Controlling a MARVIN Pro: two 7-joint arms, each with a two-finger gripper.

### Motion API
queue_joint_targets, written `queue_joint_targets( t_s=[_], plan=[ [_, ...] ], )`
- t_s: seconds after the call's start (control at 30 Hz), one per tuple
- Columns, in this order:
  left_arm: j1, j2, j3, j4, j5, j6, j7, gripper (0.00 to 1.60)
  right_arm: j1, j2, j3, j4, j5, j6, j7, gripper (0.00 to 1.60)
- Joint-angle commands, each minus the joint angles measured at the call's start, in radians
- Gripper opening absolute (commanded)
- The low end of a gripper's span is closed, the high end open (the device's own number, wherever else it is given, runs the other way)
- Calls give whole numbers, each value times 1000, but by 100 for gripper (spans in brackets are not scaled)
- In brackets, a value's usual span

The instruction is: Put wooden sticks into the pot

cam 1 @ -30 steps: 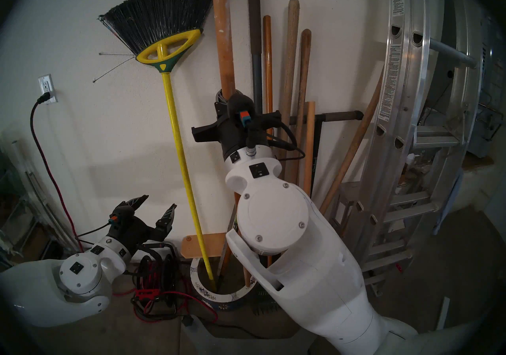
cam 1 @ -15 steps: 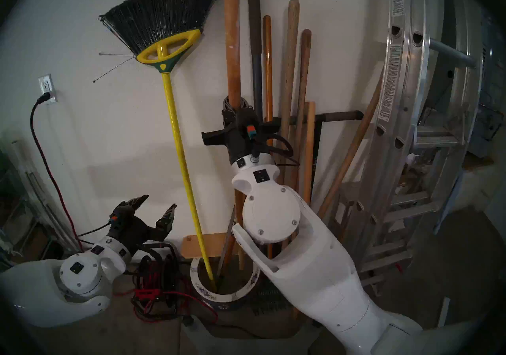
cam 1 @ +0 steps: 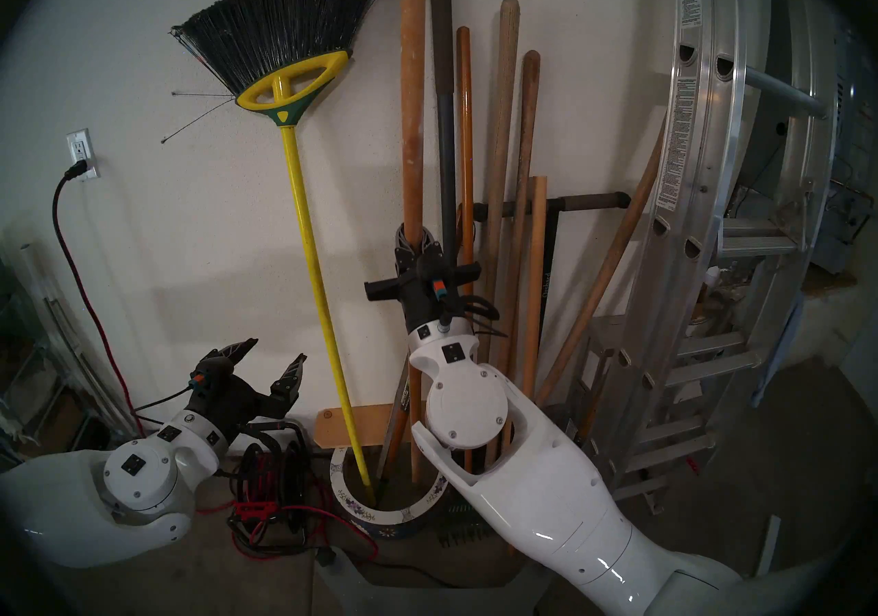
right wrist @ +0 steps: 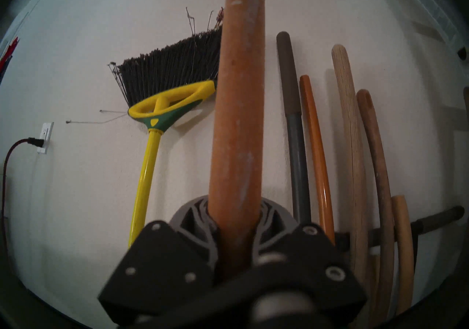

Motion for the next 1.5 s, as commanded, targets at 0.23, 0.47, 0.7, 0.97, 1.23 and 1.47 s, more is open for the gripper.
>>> queue_joint_targets(
  t_s=[0.23, 0.47, 0.7, 0.97, 1.23, 1.47],
  plan=[
    [1, 0, 0, -5, -1, -1, -2, 160, 20, -22, -23, 258, 35, -223, 32, 0],
    [2, 0, 0, -5, -1, -1, -2, 160, 39, -26, -30, 308, 43, -230, 58, 0],
    [1, -1, 0, -5, 0, 0, -2, 160, 77, -43, -43, 417, 84, -206, 131, 0],
    [1, -1, 0, -5, 0, 0, -2, 160, 166, -100, -41, 601, 116, -225, 212, 0],
    [0, -2, 1, -5, 1, 0, -2, 160, 225, -135, -11, 728, 120, -227, 282, 0],
    [0, -3, 1, -5, 1, 1, -2, 160, 340, -169, 2, 896, 141, -236, 362, 0]
  ],
)
